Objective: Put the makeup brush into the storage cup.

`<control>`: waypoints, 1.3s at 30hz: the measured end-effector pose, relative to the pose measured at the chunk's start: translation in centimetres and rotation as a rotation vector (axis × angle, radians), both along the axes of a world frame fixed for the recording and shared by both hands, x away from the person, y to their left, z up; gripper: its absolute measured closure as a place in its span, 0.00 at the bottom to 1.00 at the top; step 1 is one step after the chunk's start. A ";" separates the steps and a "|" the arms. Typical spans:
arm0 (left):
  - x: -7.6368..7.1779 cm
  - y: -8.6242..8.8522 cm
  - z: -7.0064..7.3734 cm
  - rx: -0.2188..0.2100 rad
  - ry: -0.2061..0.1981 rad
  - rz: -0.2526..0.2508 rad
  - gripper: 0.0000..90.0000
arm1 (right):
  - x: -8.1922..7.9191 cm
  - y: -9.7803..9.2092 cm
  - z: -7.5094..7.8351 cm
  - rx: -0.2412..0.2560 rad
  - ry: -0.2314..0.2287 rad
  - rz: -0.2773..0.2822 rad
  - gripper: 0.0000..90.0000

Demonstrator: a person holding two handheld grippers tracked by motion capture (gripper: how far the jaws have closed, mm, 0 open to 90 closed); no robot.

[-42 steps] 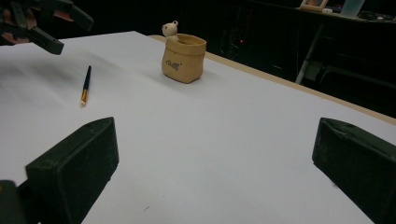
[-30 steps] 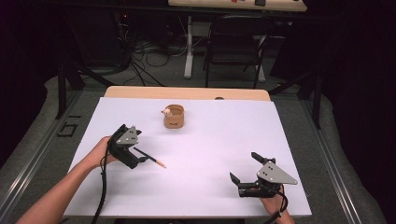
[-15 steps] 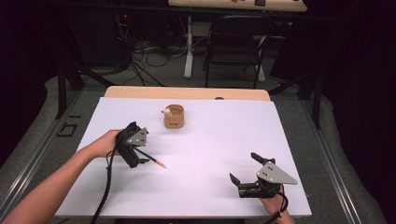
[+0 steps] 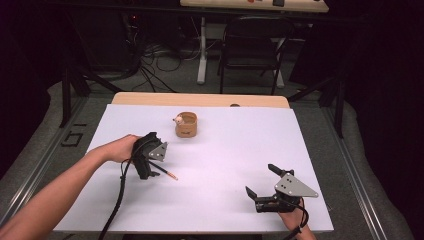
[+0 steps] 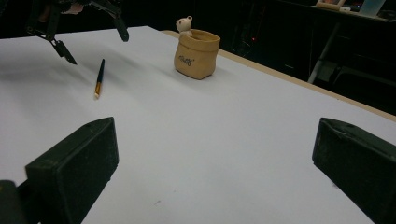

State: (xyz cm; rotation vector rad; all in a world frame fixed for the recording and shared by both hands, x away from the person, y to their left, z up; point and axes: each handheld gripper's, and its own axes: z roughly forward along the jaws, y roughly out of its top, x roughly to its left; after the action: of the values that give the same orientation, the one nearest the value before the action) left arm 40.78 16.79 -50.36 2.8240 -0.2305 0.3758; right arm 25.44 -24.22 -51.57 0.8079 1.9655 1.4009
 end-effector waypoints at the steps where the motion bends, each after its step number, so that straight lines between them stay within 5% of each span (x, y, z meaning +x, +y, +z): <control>1: 0.0 -0.1 0.0 0.011 0.006 -0.007 0.04 | 0.0 0.0 0.0 0.001 -0.001 0.000 0.00; 11: 0.3 -1.0 -0.4 0.113 0.003 -0.068 0.07 | 0.1 0.0 -0.1 0.001 0.000 0.000 0.00; 16: 0.5 -1.2 -0.6 0.156 0.029 -0.076 0.23 | 0.1 0.1 -0.1 0.005 -0.003 0.001 0.00; 29: 0.4 -2.1 -1.1 0.170 0.035 -0.111 0.56 | 0.0 0.0 -0.1 -0.008 0.002 0.003 0.00; 39: 0.5 -2.6 -1.4 0.175 0.076 -0.140 0.69 | 0.0 0.0 -0.1 -0.012 0.005 0.002 0.00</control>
State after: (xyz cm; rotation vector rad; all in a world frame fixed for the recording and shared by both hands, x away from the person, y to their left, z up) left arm 41.23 14.17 -51.77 2.9629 -0.4634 0.2275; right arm 25.46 -24.24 -51.62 0.8058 1.9771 1.3880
